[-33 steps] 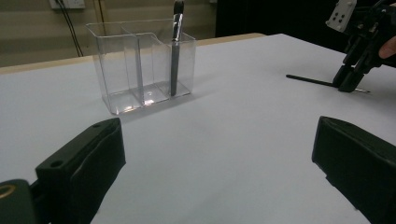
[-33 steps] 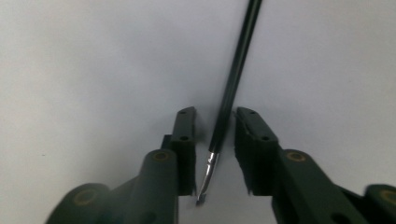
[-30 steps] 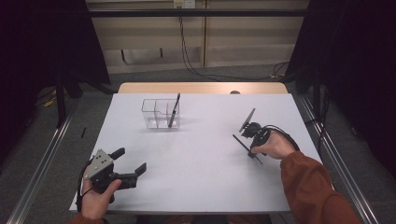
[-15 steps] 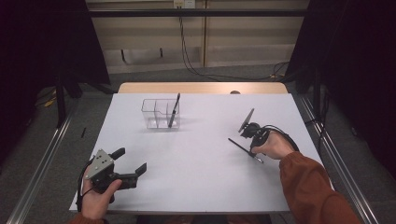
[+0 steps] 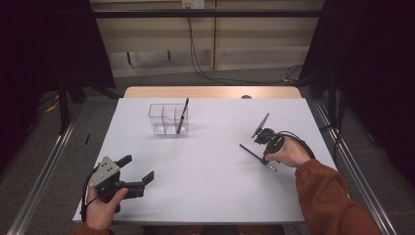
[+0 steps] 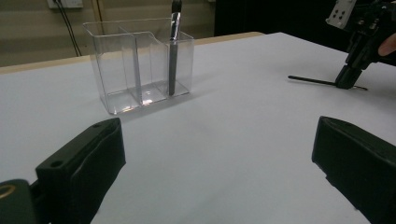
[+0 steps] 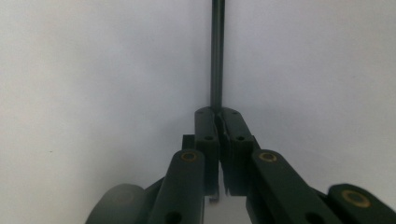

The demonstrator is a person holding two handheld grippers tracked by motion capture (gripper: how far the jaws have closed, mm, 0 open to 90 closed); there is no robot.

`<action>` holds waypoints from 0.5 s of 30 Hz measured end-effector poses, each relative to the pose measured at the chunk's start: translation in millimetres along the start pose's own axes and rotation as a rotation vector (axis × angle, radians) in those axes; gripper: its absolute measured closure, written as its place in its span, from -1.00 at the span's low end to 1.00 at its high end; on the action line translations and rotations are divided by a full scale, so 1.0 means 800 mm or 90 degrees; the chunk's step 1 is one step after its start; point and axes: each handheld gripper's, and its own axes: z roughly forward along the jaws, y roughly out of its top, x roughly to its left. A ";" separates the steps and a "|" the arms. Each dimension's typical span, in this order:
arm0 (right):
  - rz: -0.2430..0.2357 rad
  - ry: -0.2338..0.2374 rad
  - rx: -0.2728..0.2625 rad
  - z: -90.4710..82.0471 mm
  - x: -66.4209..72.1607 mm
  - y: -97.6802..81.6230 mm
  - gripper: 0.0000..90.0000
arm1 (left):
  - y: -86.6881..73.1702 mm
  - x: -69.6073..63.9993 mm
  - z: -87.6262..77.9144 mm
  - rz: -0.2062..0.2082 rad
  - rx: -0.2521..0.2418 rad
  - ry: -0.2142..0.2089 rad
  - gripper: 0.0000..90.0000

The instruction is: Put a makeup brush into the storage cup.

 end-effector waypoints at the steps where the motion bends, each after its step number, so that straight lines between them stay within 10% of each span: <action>1: -0.005 0.001 -0.004 0.000 -0.001 -0.001 0.93 | 0.000 0.000 0.000 -0.001 0.000 0.000 -0.94; 15: 0.037 -0.022 -0.122 -0.022 -0.005 -0.023 0.93 | 0.000 0.001 -0.002 0.002 0.003 0.003 -0.94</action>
